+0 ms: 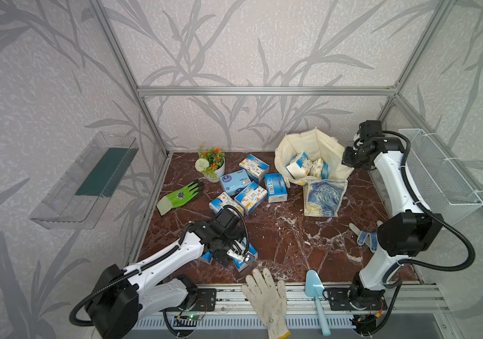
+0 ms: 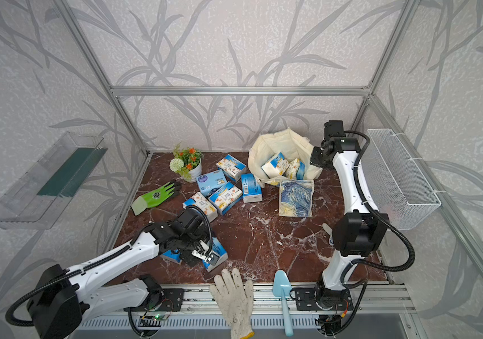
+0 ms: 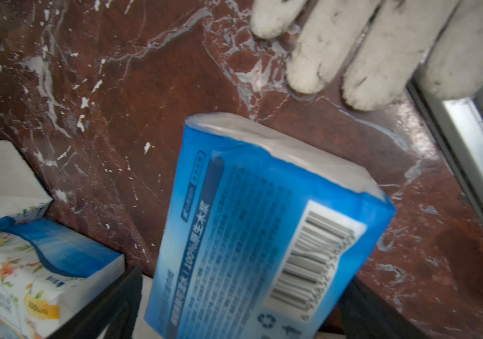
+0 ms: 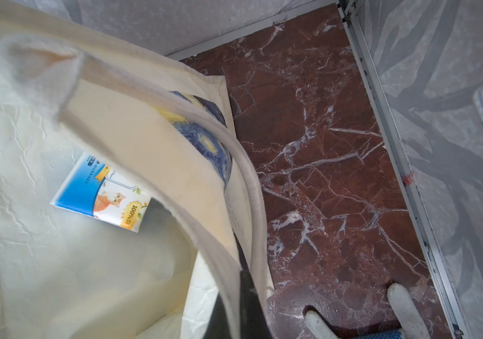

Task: Put tissues into the canvas bag
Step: Pick up the pack of facial tissues from the center of the board.

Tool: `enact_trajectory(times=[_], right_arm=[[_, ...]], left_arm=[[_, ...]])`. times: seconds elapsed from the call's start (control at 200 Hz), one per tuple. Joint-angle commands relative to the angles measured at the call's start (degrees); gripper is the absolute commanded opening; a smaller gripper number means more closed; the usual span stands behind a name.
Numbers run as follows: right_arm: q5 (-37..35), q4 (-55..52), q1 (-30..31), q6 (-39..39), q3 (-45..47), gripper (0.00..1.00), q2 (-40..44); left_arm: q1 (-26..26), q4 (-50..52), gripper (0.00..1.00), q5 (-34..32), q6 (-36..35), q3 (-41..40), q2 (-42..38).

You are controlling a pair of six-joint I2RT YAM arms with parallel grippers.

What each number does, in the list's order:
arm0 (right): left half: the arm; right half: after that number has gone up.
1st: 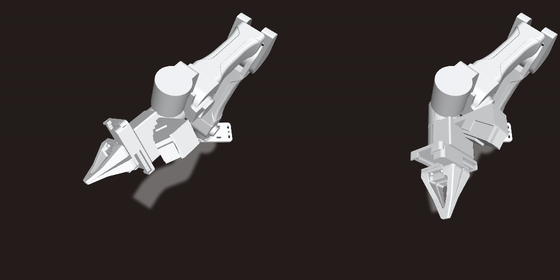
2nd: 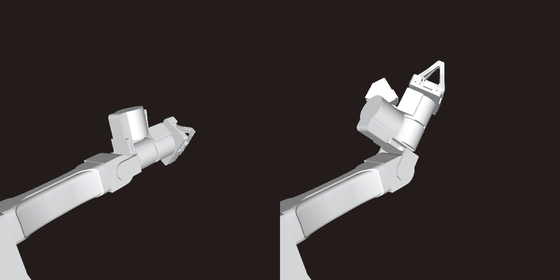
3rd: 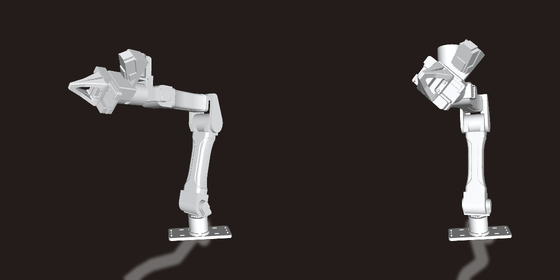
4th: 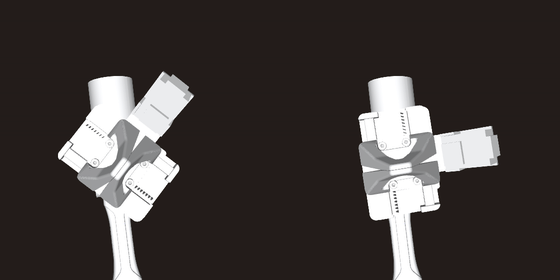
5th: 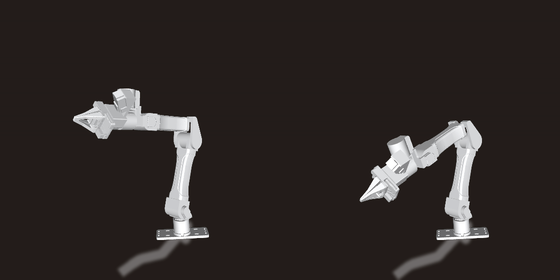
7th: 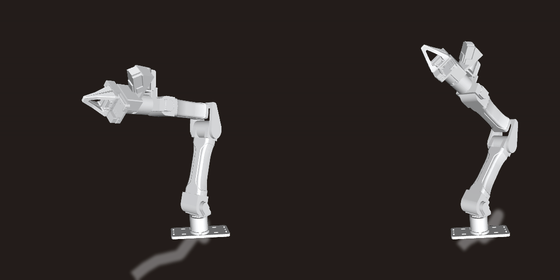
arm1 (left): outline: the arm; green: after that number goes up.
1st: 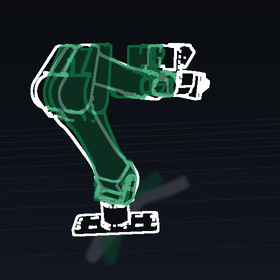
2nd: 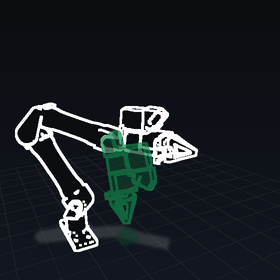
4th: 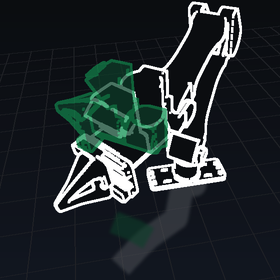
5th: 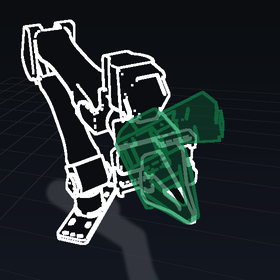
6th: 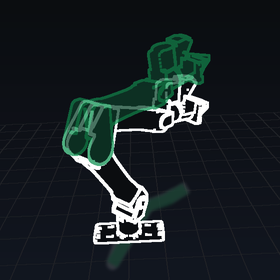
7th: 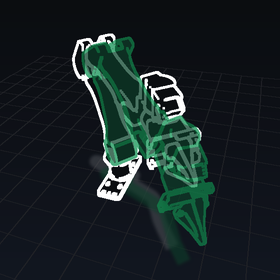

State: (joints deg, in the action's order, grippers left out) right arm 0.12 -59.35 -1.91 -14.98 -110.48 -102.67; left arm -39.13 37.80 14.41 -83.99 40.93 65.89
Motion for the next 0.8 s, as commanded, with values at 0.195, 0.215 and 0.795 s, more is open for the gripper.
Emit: enact_trajectory(times=[0.195, 0.215, 0.795], right_arm=[[1.83, -0.59, -0.80, 0.15, 2.12, 0.00, 1.86], [1.89, -0.59, -0.80, 0.18, 2.11, 0.00, 1.90], [3.30, 0.23, -1.08, 0.39, 3.18, 0.00, 1.73]], left_arm=[[-1.26, 3.88, 0.99, -2.12, -1.73, 6.89, 8.18], [-1.21, 4.19, 0.99, -2.28, -1.52, 7.55, 8.92], [-2.66, 9.57, 0.99, -4.35, 8.75, 18.06, 21.60]])
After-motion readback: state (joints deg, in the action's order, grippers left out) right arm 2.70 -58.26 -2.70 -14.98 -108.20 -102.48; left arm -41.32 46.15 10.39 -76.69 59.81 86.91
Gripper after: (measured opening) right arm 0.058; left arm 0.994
